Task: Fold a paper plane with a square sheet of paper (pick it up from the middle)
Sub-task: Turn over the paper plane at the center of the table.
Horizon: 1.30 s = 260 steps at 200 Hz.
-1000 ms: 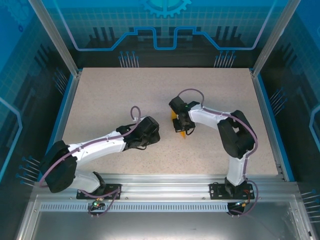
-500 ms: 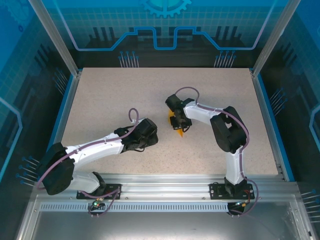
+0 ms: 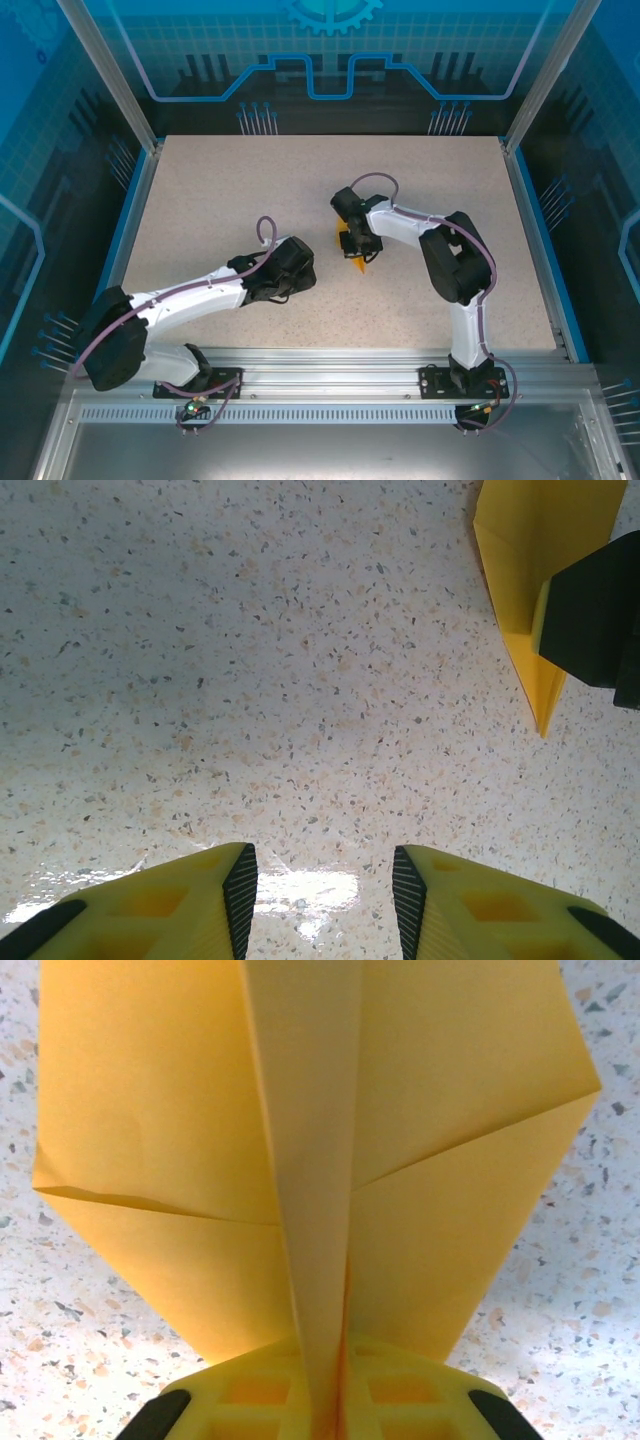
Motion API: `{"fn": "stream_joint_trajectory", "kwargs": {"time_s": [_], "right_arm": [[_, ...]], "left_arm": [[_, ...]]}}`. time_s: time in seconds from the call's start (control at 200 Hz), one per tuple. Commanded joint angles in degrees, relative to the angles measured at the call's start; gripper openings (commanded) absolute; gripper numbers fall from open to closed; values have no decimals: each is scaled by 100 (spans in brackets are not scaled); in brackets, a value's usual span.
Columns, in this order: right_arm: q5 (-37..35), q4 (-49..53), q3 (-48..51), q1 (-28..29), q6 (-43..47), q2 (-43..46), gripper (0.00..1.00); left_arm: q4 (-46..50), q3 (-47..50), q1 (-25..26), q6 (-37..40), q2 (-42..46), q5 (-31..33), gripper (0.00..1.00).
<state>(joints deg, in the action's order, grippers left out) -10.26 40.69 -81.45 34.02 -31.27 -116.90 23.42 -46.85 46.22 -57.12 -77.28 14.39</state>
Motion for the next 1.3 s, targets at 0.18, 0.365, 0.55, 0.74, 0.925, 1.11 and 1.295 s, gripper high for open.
{"fn": "stream_joint_trajectory", "kwargs": {"time_s": [0.18, 0.365, 0.55, 0.74, 0.925, 1.11, 1.295], "right_arm": [[316, 56, -158, -229, -438, 100, 9], [266, -70, -33, -250, -560, 165, 10], [398, -191, 78, -270, -603, -156, 11], [446, -285, 241, -261, -670, -248, 14], [541, -148, 96, -239, -538, 1, 20], [449, 119, -89, -220, -317, 716, 44], [243, 343, 80, -225, -137, 1646, 57]], "left_arm": [[48, 167, -51, -124, 322, 158, 44], [62, 263, -51, -75, 453, 292, 46], [75, 297, -51, -1, 551, 339, 49], [160, 275, -51, -2, 571, 389, 50], [218, 273, -50, 15, 624, 390, 51], [351, 306, -51, 78, 802, 572, 59], [382, 413, -60, 124, 1047, 824, 71]]}}
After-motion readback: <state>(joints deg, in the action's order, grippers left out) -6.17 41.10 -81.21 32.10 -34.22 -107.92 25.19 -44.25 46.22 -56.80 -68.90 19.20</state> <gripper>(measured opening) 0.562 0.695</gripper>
